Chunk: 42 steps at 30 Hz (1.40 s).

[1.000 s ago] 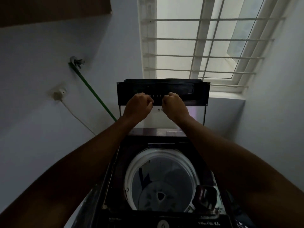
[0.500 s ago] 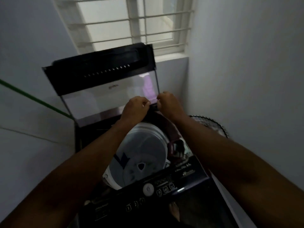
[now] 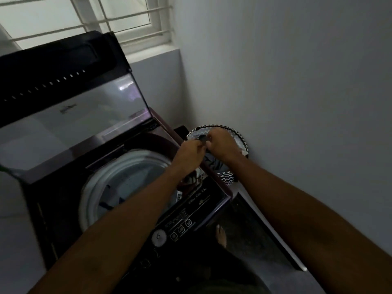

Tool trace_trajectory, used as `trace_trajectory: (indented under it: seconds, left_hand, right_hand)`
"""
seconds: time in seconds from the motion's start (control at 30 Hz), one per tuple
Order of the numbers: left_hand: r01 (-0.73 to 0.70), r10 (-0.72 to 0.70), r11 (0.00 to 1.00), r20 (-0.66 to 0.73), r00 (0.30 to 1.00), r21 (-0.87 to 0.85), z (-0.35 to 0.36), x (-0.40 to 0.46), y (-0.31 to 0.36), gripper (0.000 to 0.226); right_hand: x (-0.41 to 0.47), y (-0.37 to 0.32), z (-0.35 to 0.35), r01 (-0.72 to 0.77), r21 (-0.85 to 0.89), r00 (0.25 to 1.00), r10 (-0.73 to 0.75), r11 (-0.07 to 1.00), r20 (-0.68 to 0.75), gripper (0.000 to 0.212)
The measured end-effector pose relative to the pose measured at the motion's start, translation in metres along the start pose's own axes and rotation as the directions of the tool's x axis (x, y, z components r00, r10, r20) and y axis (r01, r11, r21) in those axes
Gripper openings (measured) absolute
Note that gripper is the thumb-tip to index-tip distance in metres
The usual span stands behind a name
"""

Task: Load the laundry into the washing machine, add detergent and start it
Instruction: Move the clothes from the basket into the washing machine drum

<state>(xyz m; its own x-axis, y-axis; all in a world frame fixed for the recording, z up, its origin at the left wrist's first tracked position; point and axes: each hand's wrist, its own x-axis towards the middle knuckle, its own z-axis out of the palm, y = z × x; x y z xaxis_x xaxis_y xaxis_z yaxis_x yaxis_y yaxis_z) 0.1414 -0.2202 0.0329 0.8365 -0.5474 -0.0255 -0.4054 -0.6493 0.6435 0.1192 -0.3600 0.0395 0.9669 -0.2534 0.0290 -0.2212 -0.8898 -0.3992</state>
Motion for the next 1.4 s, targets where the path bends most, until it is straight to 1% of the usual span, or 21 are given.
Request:
trace_trajectory:
  seconds: [0.13, 0.2, 0.3, 0.4, 0.47, 0.57, 0.67, 0.8, 0.87, 0.97, 1.0, 1.03, 1.1, 1.2, 1.27, 1.33, 1.4]
  left_hand:
    - [-0.003, 0.003, 1.000, 0.089, 0.996, -0.010, 0.023, 0.027, -0.002, 0.024]
    - [0.018, -0.019, 1.000, 0.125, 0.992, 0.013, 0.030, 0.044, -0.003, 0.025]
    - [0.061, -0.062, 0.998, 0.179, 0.982, 0.011, 0.041, 0.070, -0.002, 0.025]
    - [0.125, -0.140, 0.990, 0.274, 0.952, 0.071, 0.056, 0.105, -0.002, 0.028]
    - [0.134, -0.163, 0.985, 0.326, 0.931, 0.109, 0.061, 0.117, -0.007, 0.027]
    - [0.160, -0.215, 0.972, 0.372, 0.903, 0.174, 0.080, 0.146, -0.013, 0.027]
    - [0.242, -0.304, 0.950, 0.402, 0.864, 0.200, 0.096, 0.170, -0.022, 0.029]
    - [0.309, -0.367, 0.930, 0.441, 0.819, 0.199, 0.120, 0.197, -0.039, 0.026]
    - [0.316, -0.374, 0.927, 0.457, 0.807, 0.201, 0.131, 0.208, -0.047, 0.027]
    - [0.334, -0.385, 0.923, 0.463, 0.798, 0.191, 0.146, 0.224, -0.064, 0.026]
    - [0.350, -0.399, 0.917, 0.470, 0.787, 0.193, 0.153, 0.230, -0.076, 0.025]
    - [0.359, -0.412, 0.911, 0.471, 0.780, 0.201, 0.160, 0.236, -0.087, 0.024]
    - [0.367, -0.423, 0.906, 0.459, 0.781, 0.212, 0.158, 0.243, -0.084, 0.024]
    - [0.347, -0.425, 0.904, 0.436, 0.793, 0.251, 0.165, 0.248, -0.090, 0.039]
    - [0.368, -0.439, 0.898, 0.443, 0.782, 0.241, 0.170, 0.250, -0.098, 0.043]
    - [0.373, -0.430, 0.903, 0.460, 0.777, 0.214, 0.174, 0.251, -0.105, 0.035]
    - [0.371, -0.417, 0.909, 0.468, 0.780, 0.191, 0.174, 0.250, -0.107, 0.031]
  right_hand:
    - [0.007, 0.043, 0.013, -0.098, 0.013, 0.995, 0.097, 0.995, 0.037, 0.017]
    - [0.017, 0.062, 0.020, -0.138, 0.017, 0.989, 0.137, 0.990, 0.062, 0.018]
    - [0.034, 0.086, 0.030, -0.177, 0.026, 0.977, 0.173, 0.984, 0.122, 0.014]
    - [0.059, 0.114, 0.045, -0.222, 0.069, 0.961, 0.206, 0.973, 0.183, 0.012]
    - [0.066, 0.123, 0.052, -0.250, 0.107, 0.952, 0.224, 0.962, 0.209, 0.012]
    - [0.089, 0.148, 0.073, -0.278, 0.153, 0.935, 0.230, 0.948, 0.268, 0.019]
    - [0.110, 0.173, 0.097, -0.297, 0.180, 0.909, 0.220, 0.938, 0.354, 0.020]
    - [0.141, 0.198, 0.130, -0.327, 0.141, 0.850, 0.225, 0.935, 0.476, 0.015]
    - [0.160, 0.214, 0.161, -0.325, 0.097, 0.828, 0.233, 0.941, 0.511, 0.014]
    - [0.183, 0.231, 0.209, -0.303, 0.048, 0.807, 0.229, 0.952, 0.545, 0.022]
    - [0.188, 0.229, 0.214, -0.281, 0.047, 0.801, 0.208, 0.959, 0.561, 0.024]
    - [0.191, 0.222, 0.211, -0.253, 0.036, 0.795, 0.187, 0.967, 0.576, 0.031]
    - [0.195, 0.205, 0.199, -0.193, 0.010, 0.782, 0.147, 0.981, 0.606, 0.046]
    - [0.204, 0.200, 0.207, -0.148, -0.032, 0.760, 0.134, 0.989, 0.636, 0.063]
    - [0.206, 0.202, 0.219, -0.114, -0.056, 0.760, 0.123, 0.992, 0.638, 0.069]
    - [0.206, 0.208, 0.229, -0.074, -0.066, 0.756, 0.099, 0.995, 0.647, 0.071]
    - [0.203, 0.213, 0.235, -0.031, -0.116, 0.756, 0.100, 0.993, 0.647, 0.078]
